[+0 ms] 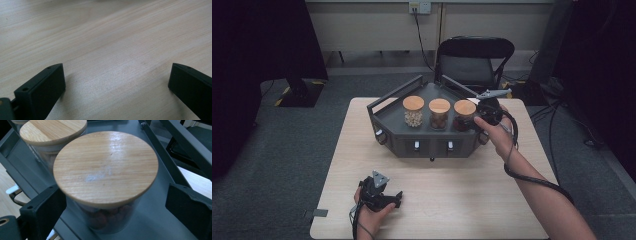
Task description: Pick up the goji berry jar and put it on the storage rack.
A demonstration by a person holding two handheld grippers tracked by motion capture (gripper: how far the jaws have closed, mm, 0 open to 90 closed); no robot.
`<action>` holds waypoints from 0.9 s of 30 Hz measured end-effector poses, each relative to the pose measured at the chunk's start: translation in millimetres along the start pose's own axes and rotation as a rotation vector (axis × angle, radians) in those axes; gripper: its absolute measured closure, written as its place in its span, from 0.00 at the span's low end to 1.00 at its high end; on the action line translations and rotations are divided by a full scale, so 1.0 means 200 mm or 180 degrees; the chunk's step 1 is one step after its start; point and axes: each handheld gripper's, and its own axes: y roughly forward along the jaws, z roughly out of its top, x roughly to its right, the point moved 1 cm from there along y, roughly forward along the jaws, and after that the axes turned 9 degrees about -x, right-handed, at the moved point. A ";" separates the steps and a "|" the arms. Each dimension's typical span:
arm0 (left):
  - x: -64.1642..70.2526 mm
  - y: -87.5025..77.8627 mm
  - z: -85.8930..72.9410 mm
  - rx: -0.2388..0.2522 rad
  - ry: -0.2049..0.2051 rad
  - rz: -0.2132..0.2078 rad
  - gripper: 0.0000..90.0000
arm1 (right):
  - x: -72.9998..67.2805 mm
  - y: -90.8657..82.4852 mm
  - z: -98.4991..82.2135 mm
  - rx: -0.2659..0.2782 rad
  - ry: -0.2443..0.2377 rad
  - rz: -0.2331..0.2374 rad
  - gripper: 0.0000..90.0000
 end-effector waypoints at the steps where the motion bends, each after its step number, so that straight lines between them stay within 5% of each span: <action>1: 0.00 0.00 0.00 0.0000 -0.0001 0.0000 0.00 | 0.00 0.00 0.00 0.0008 -0.0001 0.0009 0.03; 27: 0.00 0.00 0.00 -0.0003 -0.0002 0.0003 0.00 | -0.01 -0.12 -0.11 0.0070 0.0080 0.0015 0.03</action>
